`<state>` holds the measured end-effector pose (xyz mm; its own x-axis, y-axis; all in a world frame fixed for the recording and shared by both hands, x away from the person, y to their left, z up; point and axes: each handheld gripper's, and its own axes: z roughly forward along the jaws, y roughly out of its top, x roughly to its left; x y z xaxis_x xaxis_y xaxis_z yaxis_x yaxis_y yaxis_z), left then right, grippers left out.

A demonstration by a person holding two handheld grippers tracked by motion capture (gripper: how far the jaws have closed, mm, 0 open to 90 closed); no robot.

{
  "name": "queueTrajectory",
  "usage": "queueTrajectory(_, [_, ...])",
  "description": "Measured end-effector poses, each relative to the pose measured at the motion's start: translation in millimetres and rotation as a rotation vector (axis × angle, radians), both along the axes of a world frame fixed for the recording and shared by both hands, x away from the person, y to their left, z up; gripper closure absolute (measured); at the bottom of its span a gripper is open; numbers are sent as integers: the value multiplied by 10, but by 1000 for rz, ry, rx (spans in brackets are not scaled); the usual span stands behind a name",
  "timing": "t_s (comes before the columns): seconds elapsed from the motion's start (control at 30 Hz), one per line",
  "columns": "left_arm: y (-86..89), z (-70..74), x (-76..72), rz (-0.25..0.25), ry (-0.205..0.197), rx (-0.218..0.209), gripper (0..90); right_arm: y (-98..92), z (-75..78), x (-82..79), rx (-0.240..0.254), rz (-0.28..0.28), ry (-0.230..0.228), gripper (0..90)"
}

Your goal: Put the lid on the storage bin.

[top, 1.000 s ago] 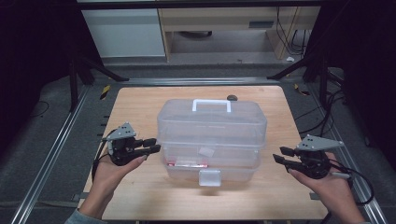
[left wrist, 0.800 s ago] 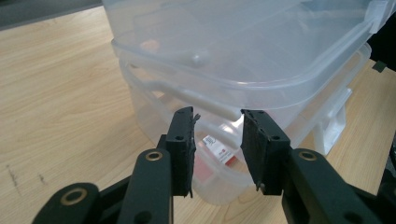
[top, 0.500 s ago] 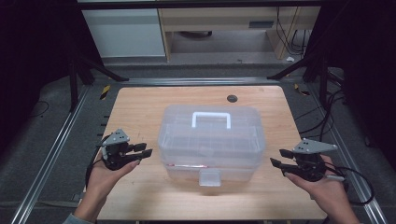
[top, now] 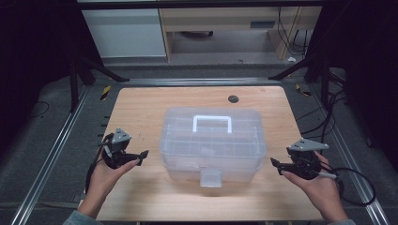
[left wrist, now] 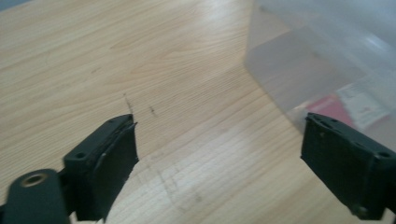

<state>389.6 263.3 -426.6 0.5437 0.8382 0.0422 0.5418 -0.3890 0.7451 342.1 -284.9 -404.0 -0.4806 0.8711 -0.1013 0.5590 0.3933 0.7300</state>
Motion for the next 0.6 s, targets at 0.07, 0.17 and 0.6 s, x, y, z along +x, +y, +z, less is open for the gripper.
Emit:
queueTrajectory(0.07, [8, -98, 130, 8, 28, 30, 71, -9, -67, 74, -6, -22, 8, 279])
queueTrajectory(0.17, [17, -172, 230, 16, 45, 42, 51, -42, -168, 207, -2, -51, 27, 277])
queueTrajectory(0.6, [48, -558, 848, 103, 85, 66, 56, -198, -547, 917, -15, -151, 52, 336])
